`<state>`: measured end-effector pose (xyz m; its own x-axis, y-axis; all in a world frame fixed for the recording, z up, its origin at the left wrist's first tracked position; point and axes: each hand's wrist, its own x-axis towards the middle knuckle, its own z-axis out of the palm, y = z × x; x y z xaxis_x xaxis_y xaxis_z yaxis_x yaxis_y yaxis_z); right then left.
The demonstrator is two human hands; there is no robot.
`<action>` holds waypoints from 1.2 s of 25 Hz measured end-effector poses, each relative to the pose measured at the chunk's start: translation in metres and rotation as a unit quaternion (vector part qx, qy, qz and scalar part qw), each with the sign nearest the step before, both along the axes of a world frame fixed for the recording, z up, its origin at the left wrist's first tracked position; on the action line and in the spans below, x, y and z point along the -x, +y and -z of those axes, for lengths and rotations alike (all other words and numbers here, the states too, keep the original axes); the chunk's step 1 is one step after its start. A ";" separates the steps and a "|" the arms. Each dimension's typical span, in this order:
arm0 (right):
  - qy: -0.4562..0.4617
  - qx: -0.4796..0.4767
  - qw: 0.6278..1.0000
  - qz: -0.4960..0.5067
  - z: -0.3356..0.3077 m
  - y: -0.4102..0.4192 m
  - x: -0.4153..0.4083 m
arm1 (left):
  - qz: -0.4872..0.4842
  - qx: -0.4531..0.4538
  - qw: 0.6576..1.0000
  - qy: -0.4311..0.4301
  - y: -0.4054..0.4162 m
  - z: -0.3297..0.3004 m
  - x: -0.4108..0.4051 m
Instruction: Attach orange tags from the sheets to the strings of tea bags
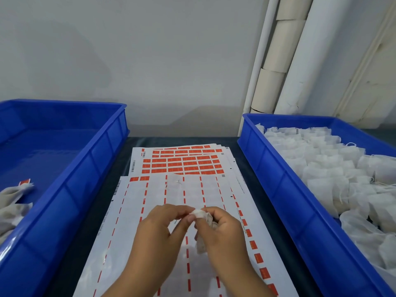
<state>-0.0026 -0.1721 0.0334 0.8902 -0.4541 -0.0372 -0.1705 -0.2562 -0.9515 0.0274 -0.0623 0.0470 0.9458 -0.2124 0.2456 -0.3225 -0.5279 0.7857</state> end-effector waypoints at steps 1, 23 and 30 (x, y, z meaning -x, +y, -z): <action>0.018 -0.024 1.000 -0.008 -0.001 0.000 -0.001 | -0.006 -0.002 1.000 -0.008 0.000 0.000 -0.001; 0.069 -0.400 0.902 -0.147 -0.009 -0.016 -0.008 | 0.045 -0.057 0.993 -0.090 0.016 0.003 -0.007; 0.086 -0.360 0.918 -0.145 -0.012 -0.018 -0.008 | 0.049 -0.118 0.992 -0.021 0.014 -0.002 -0.013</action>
